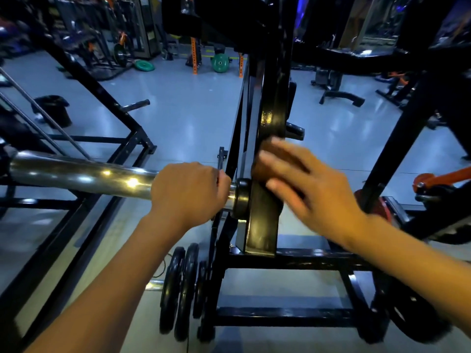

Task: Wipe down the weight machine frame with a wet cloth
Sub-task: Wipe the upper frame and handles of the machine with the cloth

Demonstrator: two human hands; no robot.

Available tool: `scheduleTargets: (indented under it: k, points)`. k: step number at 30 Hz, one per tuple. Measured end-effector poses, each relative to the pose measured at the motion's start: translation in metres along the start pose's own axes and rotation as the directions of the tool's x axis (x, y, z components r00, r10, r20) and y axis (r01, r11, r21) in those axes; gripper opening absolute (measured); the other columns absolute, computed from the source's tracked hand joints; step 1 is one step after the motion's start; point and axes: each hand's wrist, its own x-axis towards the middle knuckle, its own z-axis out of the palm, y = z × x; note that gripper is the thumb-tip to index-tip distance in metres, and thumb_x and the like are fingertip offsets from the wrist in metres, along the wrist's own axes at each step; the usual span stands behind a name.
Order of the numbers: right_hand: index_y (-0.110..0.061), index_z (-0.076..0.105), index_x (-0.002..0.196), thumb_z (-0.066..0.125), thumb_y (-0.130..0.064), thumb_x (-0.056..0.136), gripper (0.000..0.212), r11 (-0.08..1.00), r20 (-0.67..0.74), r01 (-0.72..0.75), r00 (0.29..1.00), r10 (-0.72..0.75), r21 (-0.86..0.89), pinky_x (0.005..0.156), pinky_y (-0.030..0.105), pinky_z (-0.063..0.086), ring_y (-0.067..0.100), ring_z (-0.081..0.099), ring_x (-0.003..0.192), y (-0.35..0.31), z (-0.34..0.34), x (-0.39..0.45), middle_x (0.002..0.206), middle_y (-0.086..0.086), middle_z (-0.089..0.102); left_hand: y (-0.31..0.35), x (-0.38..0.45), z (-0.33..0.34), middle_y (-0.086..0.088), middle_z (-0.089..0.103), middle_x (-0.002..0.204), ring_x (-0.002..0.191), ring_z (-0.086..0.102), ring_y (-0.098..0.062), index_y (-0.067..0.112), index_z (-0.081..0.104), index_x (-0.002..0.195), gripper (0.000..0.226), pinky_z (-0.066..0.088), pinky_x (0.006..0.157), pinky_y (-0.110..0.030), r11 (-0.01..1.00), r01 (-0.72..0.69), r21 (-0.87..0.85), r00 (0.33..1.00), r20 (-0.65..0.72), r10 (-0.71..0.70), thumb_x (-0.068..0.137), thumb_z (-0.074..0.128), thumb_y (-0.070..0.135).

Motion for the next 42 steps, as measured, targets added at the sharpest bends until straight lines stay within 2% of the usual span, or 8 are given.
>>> scheduleTargets:
  k: [5, 11, 17, 23, 28, 34, 39, 42]
  points:
    - [-0.034, 0.039, 0.149, 0.048, -0.045, 0.109, 0.043, 0.924, 0.196, 0.382, 0.904, -0.381, 0.032, 0.064, 0.031, 0.059, 0.016, 0.065, 0.089, -0.012, 0.004, -0.032, 0.155, 0.005, 0.042, 0.002, 0.001, 0.0, 0.005, 0.041, 0.048, 0.039, 0.035, -0.011, 0.021, 0.041, 0.052, 0.056, 0.016, 0.045, -0.024, 1.0, -0.006, 0.029, 1.0, -0.014, 0.006, 0.101, 0.022, 0.042]
    - [-0.031, 0.048, 0.152, 0.045, -0.043, 0.108, 0.046, 1.0, -0.029, -0.007, 1.0, 0.007, -0.023, 0.082, 0.044, 0.063, 0.025, 0.062, 0.119, 0.013, -0.001, 0.017, 0.159, 0.001, 0.043, -0.001, 0.0, 0.004, 0.007, 0.042, 0.047, 0.038, 0.038, -0.011, 0.021, 0.045, 0.051, 0.061, 0.017, 0.045, -0.023, 1.0, 0.005, 0.02, 1.0, -0.025, -0.004, 0.098, 0.015, 0.044]
    - [-0.033, 0.038, 0.151, 0.04, -0.041, 0.111, 0.042, 0.909, 0.232, 0.41, 0.88, -0.415, 0.07, 0.068, 0.028, 0.06, 0.018, 0.069, 0.096, -0.007, 0.0, -0.023, 0.155, 0.006, 0.041, -0.002, 0.002, 0.007, 0.006, 0.039, 0.045, 0.036, 0.035, -0.012, 0.021, 0.045, 0.05, 0.06, 0.017, 0.045, -0.022, 1.0, -0.009, 0.02, 0.999, -0.047, 0.01, 0.1, 0.02, 0.043]
    - [-0.031, 0.048, 0.152, 0.046, -0.042, 0.108, 0.045, 0.999, 0.019, 0.043, 0.999, -0.043, 0.004, 0.081, 0.038, 0.063, 0.026, 0.066, 0.114, 0.002, 0.001, 0.004, 0.16, 0.002, 0.042, -0.004, 0.002, 0.008, 0.005, 0.041, 0.046, 0.036, 0.038, -0.015, 0.019, 0.048, 0.052, 0.06, 0.018, 0.044, -0.023, 0.998, -0.038, 0.057, 0.999, -0.037, 0.04, 0.098, 0.016, 0.04]
    - [-0.033, 0.038, 0.151, 0.044, -0.042, 0.11, 0.043, 0.89, 0.244, 0.452, 0.858, -0.452, 0.06, 0.064, 0.029, 0.059, 0.015, 0.065, 0.089, -0.01, 0.007, -0.027, 0.156, 0.005, 0.041, -0.002, 0.003, 0.007, 0.007, 0.042, 0.05, 0.04, 0.038, -0.013, 0.019, 0.049, 0.059, 0.06, 0.015, 0.045, -0.025, 0.993, -0.061, 0.1, 0.998, -0.022, 0.063, 0.098, 0.009, 0.04]
    - [-0.03, 0.048, 0.151, 0.043, -0.043, 0.109, 0.044, 0.977, 0.065, 0.205, 0.977, -0.202, -0.052, 0.077, 0.032, 0.058, 0.025, 0.068, 0.108, 0.012, -0.001, 0.015, 0.157, 0.006, 0.046, -0.003, 0.002, 0.009, 0.006, 0.043, 0.05, 0.04, 0.039, -0.012, 0.02, 0.049, 0.057, 0.06, 0.017, 0.045, -0.025, 0.995, -0.053, 0.081, 0.998, -0.033, 0.056, 0.101, 0.014, 0.041]
    - [-0.033, 0.041, 0.149, 0.046, -0.043, 0.109, 0.041, 0.867, 0.254, 0.496, 0.833, -0.491, 0.05, 0.063, 0.026, 0.057, 0.014, 0.064, 0.085, -0.001, 0.005, -0.013, 0.154, 0.004, 0.048, -0.004, 0.003, 0.009, 0.005, 0.038, 0.044, 0.035, 0.037, -0.016, 0.021, 0.039, 0.049, 0.057, 0.021, 0.044, -0.022, 0.997, -0.051, 0.056, 0.998, -0.036, 0.053, 0.102, 0.025, 0.036]
    - [-0.034, 0.046, 0.15, 0.042, -0.044, 0.109, 0.042, 0.982, 0.077, 0.188, 0.979, -0.187, -0.007, 0.072, 0.027, 0.058, 0.019, 0.065, 0.107, 0.019, -0.005, 0.022, 0.157, -0.001, 0.047, -0.005, 0.003, 0.008, 0.005, 0.039, 0.046, 0.036, 0.038, -0.016, 0.022, 0.036, 0.053, 0.05, 0.02, 0.045, -0.022, 0.994, -0.09, 0.062, 0.996, -0.01, 0.09, 0.1, 0.024, 0.034]
